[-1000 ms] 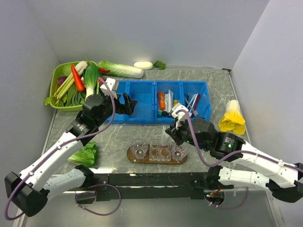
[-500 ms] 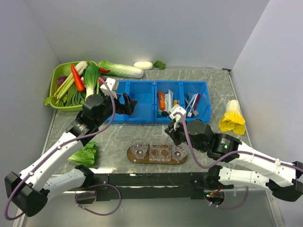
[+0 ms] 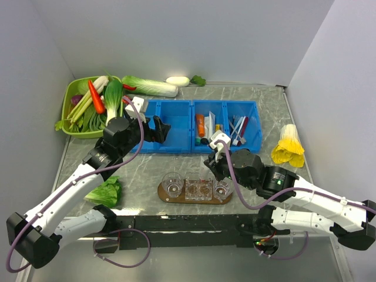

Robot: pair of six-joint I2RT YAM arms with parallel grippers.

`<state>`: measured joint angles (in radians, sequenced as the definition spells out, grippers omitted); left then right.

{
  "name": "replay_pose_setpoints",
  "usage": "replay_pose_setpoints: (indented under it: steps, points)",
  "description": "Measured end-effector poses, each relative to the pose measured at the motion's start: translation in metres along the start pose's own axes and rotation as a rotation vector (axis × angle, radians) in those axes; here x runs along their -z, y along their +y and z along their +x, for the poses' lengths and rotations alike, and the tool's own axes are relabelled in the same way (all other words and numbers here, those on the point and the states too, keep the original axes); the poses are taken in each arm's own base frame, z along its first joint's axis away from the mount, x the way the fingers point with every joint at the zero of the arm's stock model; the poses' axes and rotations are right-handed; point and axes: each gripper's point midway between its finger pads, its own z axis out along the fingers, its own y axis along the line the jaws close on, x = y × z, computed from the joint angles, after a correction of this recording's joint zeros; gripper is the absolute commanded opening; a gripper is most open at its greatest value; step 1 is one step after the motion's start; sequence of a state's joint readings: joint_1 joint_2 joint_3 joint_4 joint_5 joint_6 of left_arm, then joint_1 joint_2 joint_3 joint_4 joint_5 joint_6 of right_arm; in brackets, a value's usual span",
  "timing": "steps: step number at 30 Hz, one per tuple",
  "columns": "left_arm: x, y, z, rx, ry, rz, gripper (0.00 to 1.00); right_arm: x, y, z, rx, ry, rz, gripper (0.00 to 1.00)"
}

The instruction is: Prepare toiletry sets of a toothbrush and toothpaste on the tray

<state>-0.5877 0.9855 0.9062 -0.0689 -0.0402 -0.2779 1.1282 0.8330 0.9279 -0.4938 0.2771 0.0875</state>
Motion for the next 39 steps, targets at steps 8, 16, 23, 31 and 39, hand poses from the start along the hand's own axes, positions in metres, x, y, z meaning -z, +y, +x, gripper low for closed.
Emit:
replay_pose_setpoints:
  steps: [8, 16, 23, 31, 39]
  points:
    - [-0.0015, 0.0001, 0.0023, 0.000, 0.008, 0.000, 0.99, 0.0001, 0.0005, 0.0003, 0.000, 0.000, -0.002, 0.00]
    - [-0.0016, -0.0008, 0.0029, 0.000, 0.010, 0.006, 0.99, 0.0008, 0.0028, 0.0002, -0.001, -0.001, -0.009, 0.00]
    - [-0.0027, -0.0008, 0.0044, 0.000, 0.015, 0.006, 0.99, 0.0057, 0.0030, -0.0037, -0.010, -0.021, -0.015, 0.00]
    - [-0.0028, -0.0015, 0.0050, 0.000, 0.018, 0.011, 0.99, 0.0063, 0.0044, -0.0036, -0.018, -0.021, -0.018, 0.00]
    - [-0.0028, -0.0019, 0.0051, 0.000, 0.018, 0.013, 0.99, 0.0030, 0.0022, 0.0019, -0.013, -0.006, 0.000, 0.00]
